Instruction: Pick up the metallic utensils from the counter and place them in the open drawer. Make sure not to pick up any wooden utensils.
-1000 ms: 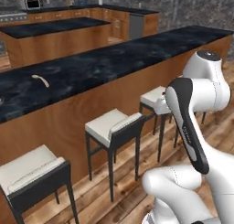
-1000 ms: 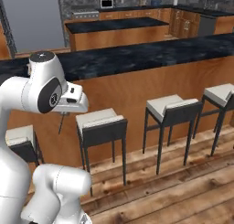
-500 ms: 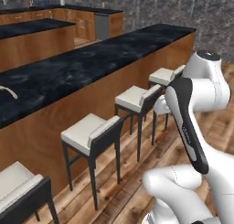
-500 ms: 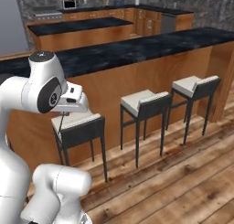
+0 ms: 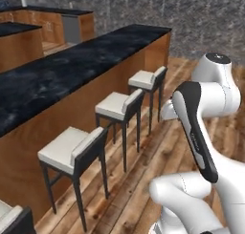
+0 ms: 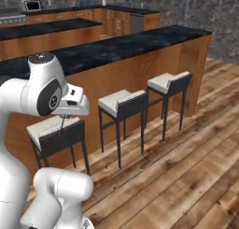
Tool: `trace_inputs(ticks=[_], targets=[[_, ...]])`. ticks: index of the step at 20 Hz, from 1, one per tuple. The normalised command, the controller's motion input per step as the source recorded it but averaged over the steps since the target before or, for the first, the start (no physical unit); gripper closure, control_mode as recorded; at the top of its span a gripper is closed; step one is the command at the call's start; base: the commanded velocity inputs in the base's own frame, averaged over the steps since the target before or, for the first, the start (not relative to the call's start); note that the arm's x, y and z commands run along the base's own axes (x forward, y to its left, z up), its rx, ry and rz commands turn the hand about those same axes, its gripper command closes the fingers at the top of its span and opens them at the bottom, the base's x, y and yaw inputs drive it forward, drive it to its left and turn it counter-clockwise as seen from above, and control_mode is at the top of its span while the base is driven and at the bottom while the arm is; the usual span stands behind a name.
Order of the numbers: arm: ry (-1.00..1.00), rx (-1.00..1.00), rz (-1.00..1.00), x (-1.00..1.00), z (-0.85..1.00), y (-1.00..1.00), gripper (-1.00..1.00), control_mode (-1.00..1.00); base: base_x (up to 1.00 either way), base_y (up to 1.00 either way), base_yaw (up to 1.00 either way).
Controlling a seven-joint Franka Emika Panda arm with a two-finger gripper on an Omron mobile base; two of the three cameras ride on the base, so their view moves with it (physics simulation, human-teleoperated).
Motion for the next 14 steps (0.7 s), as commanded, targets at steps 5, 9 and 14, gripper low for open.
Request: trace_inputs(ticks=[5,9,14], targets=[[0.0,0.0,0.0,0.0,0.0,0.0,1.0,1.0,0.68,-0.51,-0.42],[0.0,0.0,0.0,0.0,0.0,0.0,1.0,1.0,0.89,-0.38,-0.45],[0.0,0.0,0.0,0.0,0.0,0.0,1.0,1.0,0.95,-0.54,-0.41]])
